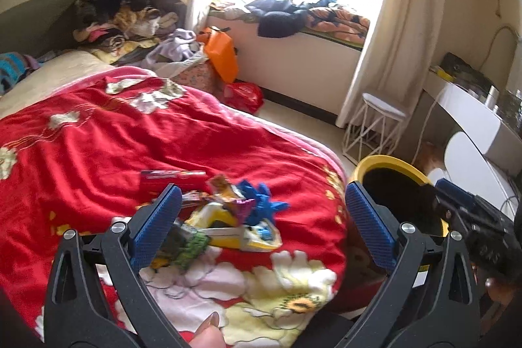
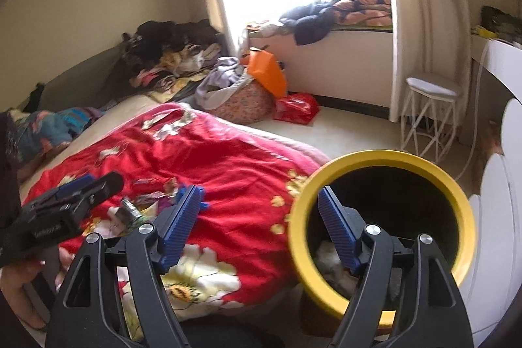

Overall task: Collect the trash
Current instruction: 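Move both open tools back over the wrappers on the bed, then grasp the dark green snack bag with the left tool while the right tool grasps the yellow-white bag, then carry the dark snack bag and yellow-white bag over the bin with both tools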

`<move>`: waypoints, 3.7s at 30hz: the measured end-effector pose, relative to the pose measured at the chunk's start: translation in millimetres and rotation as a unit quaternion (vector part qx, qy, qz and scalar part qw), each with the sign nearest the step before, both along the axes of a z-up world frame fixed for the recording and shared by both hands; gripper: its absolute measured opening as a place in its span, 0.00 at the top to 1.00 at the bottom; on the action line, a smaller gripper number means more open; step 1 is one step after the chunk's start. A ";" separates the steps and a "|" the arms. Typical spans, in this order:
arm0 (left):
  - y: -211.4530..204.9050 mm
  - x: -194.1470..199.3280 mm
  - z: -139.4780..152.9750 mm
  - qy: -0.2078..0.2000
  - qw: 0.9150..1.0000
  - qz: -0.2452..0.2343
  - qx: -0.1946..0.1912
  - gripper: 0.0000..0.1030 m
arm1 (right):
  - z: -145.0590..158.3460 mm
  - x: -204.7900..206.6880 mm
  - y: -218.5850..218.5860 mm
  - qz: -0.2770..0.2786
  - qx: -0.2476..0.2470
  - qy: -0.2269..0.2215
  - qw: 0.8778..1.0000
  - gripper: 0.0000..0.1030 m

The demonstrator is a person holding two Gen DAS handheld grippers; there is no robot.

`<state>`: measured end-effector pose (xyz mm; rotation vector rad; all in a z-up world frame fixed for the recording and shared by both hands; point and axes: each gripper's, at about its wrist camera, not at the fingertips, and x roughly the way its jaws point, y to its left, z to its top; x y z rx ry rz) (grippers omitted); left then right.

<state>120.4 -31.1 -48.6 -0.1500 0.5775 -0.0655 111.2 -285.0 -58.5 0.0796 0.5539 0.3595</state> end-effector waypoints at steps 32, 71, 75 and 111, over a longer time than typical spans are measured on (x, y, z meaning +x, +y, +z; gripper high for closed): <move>128.7 1.9 -35.5 0.062 0.984 0.156 -0.062 0.10 | -51.4 11.8 133.7 0.150 -0.112 0.056 0.981 0.34; 140.8 13.5 -96.5 0.171 0.941 0.093 -0.279 0.92 | -62.0 -14.6 132.3 0.215 -0.126 0.087 0.965 0.91; 138.0 14.4 -95.5 0.170 0.938 0.084 -0.289 0.73 | -56.7 -18.1 128.0 0.215 -0.122 0.084 0.965 0.92; 85.0 5.3 -11.8 0.063 0.971 0.026 -0.229 0.97 | 2.9 -37.0 70.4 0.175 -0.052 0.012 0.983 0.94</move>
